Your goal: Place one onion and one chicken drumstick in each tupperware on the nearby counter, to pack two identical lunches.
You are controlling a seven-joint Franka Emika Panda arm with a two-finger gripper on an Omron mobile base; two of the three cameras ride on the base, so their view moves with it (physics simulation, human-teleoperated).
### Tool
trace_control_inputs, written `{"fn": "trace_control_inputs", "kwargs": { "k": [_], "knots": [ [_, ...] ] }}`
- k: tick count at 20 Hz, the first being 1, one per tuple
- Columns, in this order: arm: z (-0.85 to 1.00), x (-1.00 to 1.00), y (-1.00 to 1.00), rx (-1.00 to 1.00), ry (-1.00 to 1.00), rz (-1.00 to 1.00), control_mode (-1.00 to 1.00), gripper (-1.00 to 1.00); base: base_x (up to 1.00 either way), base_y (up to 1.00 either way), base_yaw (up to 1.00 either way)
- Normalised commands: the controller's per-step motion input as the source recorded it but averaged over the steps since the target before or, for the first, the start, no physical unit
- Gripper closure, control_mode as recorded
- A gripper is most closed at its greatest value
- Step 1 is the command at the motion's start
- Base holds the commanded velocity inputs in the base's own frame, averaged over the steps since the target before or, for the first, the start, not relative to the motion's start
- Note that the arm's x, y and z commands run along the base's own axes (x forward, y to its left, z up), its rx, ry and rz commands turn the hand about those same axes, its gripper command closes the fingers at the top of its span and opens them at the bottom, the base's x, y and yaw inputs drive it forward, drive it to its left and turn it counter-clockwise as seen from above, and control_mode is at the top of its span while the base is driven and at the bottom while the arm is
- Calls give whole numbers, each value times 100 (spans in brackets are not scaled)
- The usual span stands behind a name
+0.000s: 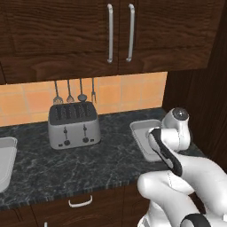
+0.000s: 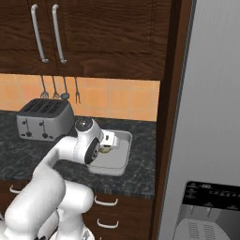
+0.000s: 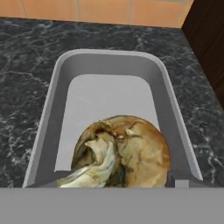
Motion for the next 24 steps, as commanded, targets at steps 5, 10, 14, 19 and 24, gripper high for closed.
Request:
{"fn": "trace_control_inputs", "kwargs": {
  "k": [5,10,14,19,24],
  "knots": [
    [-33,81,-4,0,11,0,-100,100,0,0,0],
    [-35,58,-4,0,4,0,-100,100,0,0,0],
    [-35,28,-19,0,0,0,-100,-100,0,0,0],
    [-7,19,-5,0,0,0,-100,-100,0,0,0],
    [66,-8,16,-2,-5,0,-100,-100,0,0,0]
  ]
}}
